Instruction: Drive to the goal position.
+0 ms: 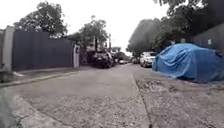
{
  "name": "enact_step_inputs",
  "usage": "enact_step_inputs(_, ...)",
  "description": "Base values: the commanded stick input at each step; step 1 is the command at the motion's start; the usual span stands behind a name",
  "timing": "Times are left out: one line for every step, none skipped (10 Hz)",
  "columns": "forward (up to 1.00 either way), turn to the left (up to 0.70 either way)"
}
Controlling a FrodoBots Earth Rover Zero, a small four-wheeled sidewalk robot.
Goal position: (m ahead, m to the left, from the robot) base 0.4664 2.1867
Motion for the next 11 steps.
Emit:
enact_step_inputs(1.00,0.00)
enact_step_inputs(1.00,0.00)
enact_step_inputs(1.00,0.00)
enact_step_inputs(1.00,0.27)
enact_step_inputs(1.00,0.27)
enact_step_inputs(1.00,0.27)
enact_step_inputs(1.00,0.27)
enact_step_inputs(1.00,0.07)
enact_step_inputs(1.00,0.00)
enact_step_inputs(1.00,0.00)
enact_step_inputs(1.00,0.00)
